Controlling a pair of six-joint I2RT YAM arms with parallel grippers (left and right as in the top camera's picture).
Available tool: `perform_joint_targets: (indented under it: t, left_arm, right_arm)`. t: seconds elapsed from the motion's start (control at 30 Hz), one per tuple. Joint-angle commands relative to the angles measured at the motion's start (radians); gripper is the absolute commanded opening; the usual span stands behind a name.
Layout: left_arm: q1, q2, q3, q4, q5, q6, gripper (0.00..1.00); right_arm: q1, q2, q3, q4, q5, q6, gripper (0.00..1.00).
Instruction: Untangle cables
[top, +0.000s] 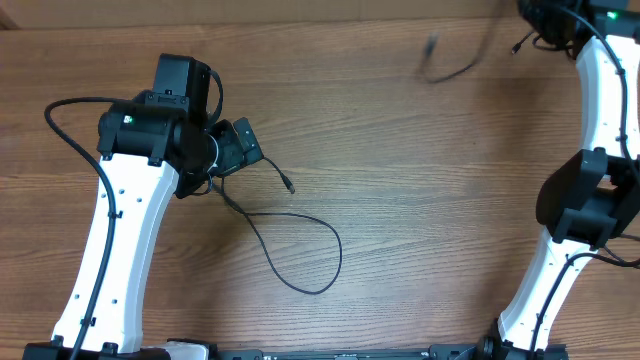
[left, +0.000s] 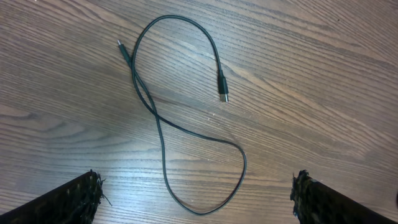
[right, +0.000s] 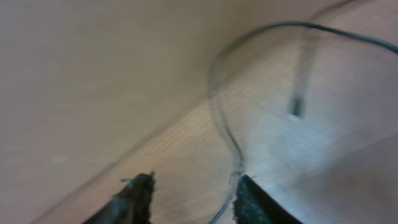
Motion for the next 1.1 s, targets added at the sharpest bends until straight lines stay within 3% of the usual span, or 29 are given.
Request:
perform_joint_targets:
  t: [0.0, 0.03, 0.1, 0.2, 0.3, 0.47, 0.6, 0.77, 0.83, 1.07]
  left_arm:
    - [-0.007, 0.003, 0.007, 0.001, -0.006, -0.013, 1.00]
    - [-0.007, 0.003, 0.007, 0.001, -0.006, -0.013, 1.00]
    - [-0.007, 0.003, 0.007, 0.001, -0.006, -0.013, 0.99]
    - [-0.007, 0.003, 0.007, 0.001, -0.006, -0.013, 1.00]
    - [-0.007, 0.003, 0.007, 0.001, -0.006, -0.013, 1.00]
    - [-0.007, 0.003, 0.007, 0.001, -0.006, -0.013, 0.99]
    - [-0.007, 0.003, 0.007, 0.001, -0.006, -0.013, 1.00]
    - [-0.007, 0.003, 0.007, 0.001, -0.006, -0.013, 0.99]
    - [-0.007, 0.003, 0.007, 0.001, -0.006, -0.013, 1.00]
    - [-0.007, 0.003, 0.007, 0.001, -0.006, -0.013, 1.00]
  right_arm:
    - [-0.025, -0.006, 0.014, -0.042, 0.205, -0.001, 0.40]
    - [-0.028, -0.006, 0.014, -0.056, 0.218, -0.001, 0.48]
    - [-0.041, -0.006, 0.014, -0.100, 0.227, -0.005, 0.85]
    - [-0.050, -0.006, 0.014, -0.140, 0.227, -0.005, 0.90]
    - [-0.051, -0.006, 0.014, -0.174, 0.206, -0.004, 0.90]
    - [-0.021, 0.001, 0.013, -0.193, 0.014, -0.005, 0.90]
    - [0.038, 0.001, -0.006, -0.184, 0.000, -0.009, 0.90]
    - [0.121, 0.002, -0.068, -0.136, 0.094, -0.056, 0.87]
    - [0.152, 0.002, -0.099, -0.117, 0.190, -0.038, 0.77]
    - [0.235, 0.002, -0.224, 0.000, 0.277, 0.023, 0.74]
